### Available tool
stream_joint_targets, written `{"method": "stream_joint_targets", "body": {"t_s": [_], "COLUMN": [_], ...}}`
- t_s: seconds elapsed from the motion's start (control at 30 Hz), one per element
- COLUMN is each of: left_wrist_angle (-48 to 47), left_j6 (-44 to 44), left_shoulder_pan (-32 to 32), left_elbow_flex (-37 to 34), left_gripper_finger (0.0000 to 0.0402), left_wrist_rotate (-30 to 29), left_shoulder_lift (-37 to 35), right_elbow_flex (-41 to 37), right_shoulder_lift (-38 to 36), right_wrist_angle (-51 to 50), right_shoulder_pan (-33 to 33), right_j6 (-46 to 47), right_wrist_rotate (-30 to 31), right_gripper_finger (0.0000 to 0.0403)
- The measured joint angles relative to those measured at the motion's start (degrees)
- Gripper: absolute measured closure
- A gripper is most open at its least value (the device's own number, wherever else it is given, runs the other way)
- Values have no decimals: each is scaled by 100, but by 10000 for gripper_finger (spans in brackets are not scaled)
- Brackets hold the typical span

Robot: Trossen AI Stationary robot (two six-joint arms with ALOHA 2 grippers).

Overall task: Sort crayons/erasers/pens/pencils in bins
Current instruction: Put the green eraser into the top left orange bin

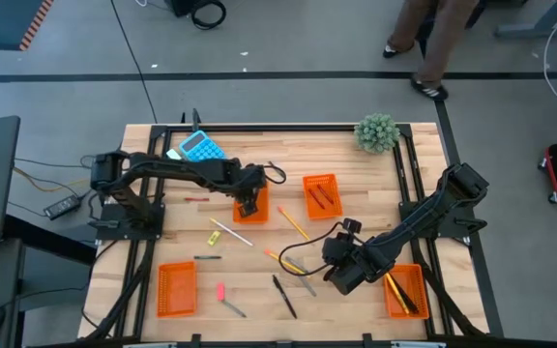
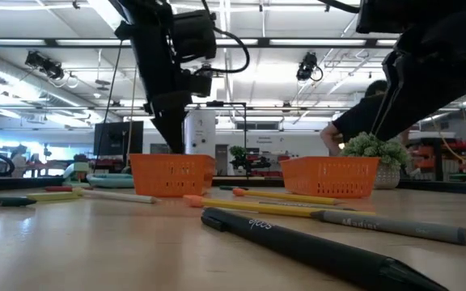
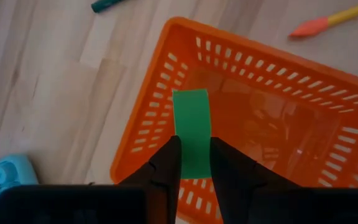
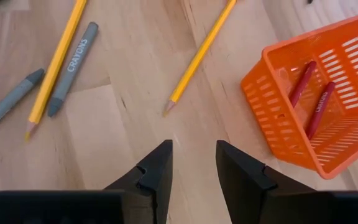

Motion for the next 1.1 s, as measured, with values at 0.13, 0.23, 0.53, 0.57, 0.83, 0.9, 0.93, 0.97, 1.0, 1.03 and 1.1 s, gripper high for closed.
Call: {"method": "stream_joint_targets", "body": {"t_s": [0.13, 0.23, 0.53, 0.57, 0.83, 0.9, 0.93, 0.97, 1.0, 1.03, 1.1], "left_wrist_angle": [56, 65, 182, 216, 241, 301, 332, 301, 289, 361, 351], "left_j6": [-4, -4, -34, -45, -48, -48, -48, -48, -50, -48, -48], "left_shoulder_pan": [0, 0, 46, 42, 42, 42, 42, 42, 42, 42, 44], "left_elbow_flex": [0, 0, -2, -1, 0, 4, 7, 2, 0, 1, 2], "left_gripper_finger": [312, 309, 308, 307, 305, 306, 306, 306, 305, 303, 301], "left_wrist_rotate": [28, 85, 85, 87, 92, 89, 92, 94, 94, 95, 102], "left_shoulder_lift": [186, 350, 620, 620, 672, 700, 722, 734, 747, 770, 788], "right_elbow_flex": [0, 0, 0, 0, 0, 0, 0, 0, 0, 0, 0], "right_shoulder_lift": [0, 0, 0, 0, 0, 0, 0, 0, -2, -2, -2], "right_wrist_angle": [77, 108, 138, 141, 206, 219, 220, 224, 232, 237, 257], "right_shoulder_pan": [0, 0, -57, -54, -53, -56, -64, -75, -77, -79, -79], "right_j6": [-2, -2, 11, 13, -61, -80, -83, -82, -83, -83, -83], "right_wrist_rotate": [168, 230, 235, 233, 233, 233, 233, 233, 233, 233, 233], "right_gripper_finger": [274, 274, 274, 274, 274, 274, 274, 274, 274, 274, 274]}}
